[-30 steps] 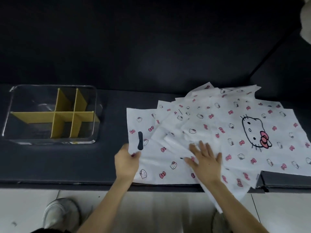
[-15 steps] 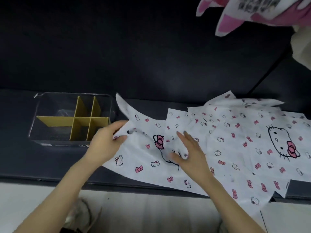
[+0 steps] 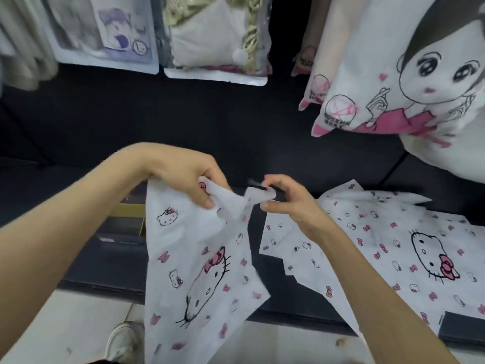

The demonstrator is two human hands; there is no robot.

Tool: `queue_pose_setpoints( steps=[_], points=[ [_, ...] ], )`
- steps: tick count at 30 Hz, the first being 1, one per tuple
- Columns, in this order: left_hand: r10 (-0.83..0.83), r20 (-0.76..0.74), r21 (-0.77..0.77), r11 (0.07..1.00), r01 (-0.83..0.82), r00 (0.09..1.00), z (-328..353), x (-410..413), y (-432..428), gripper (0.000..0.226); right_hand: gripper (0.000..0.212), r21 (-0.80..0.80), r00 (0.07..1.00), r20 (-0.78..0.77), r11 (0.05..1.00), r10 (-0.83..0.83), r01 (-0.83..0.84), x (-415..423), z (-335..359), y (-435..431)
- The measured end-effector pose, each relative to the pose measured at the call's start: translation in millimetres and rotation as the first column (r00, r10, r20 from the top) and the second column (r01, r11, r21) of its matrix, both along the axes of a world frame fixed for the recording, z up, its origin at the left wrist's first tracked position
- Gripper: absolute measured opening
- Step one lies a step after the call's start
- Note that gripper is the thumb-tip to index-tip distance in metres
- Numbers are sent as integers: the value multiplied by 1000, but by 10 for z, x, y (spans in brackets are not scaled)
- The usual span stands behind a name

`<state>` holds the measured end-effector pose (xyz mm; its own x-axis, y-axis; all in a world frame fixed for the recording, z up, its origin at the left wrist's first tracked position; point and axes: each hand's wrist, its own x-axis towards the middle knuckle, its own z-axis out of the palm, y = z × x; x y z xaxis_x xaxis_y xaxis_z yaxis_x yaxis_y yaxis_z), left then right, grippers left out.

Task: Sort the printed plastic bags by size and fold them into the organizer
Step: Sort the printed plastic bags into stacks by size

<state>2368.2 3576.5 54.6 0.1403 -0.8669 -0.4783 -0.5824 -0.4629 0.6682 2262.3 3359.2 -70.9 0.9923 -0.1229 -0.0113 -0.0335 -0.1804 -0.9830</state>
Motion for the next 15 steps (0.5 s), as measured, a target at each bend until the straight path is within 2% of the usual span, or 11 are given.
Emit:
queue_pose_setpoints(
  steps=[2,3,4,6,7,8,9,11,13,14,15],
  points=[
    [41,90,41,998,-45,995,-97,176,-163,32,12,51,994,-15,993,-105,106,-15,-163,-22],
    [63,222,42,996,-75,973,-206,281,-261,25,12,60,981,-22,979,-194,195,-4,-247,-44],
    [73,420,49,994,-103,905,-346,377,-359,20,15,22,954,-27,954,-297,298,23,-342,-79],
    [85,789,34,983,-181,608,-692,487,-516,33,24,-173,879,-39,870,-475,462,135,-576,-188],
    [78,883,25,977,-212,462,-905,496,-565,45,27,-276,844,-56,821,-533,500,205,-695,-241],
    [80,931,8,971,-239,356,-1129,470,-580,54,30,-344,815,-71,781,-575,521,281,-821,-290],
    [111,952,-38,968,-249,286,-1348,428,-563,58,30,-381,787,-83,749,-611,542,361,-951,-344],
    [249,937,-185,949,-257,244,-1766,320,-432,55,23,-475,748,-93,690,-657,547,505,-1178,-437],
    [342,904,-257,914,-313,257,-2161,277,-219,53,20,-604,753,-143,659,-643,448,605,-1347,-513],
    [347,895,-235,901,-365,281,-2337,264,-101,51,28,-682,756,-173,630,-631,370,631,-1402,-523],
    [359,886,-226,887,-402,295,-2505,258,10,47,43,-781,760,-164,553,-628,289,643,-1463,-528]
  ],
)
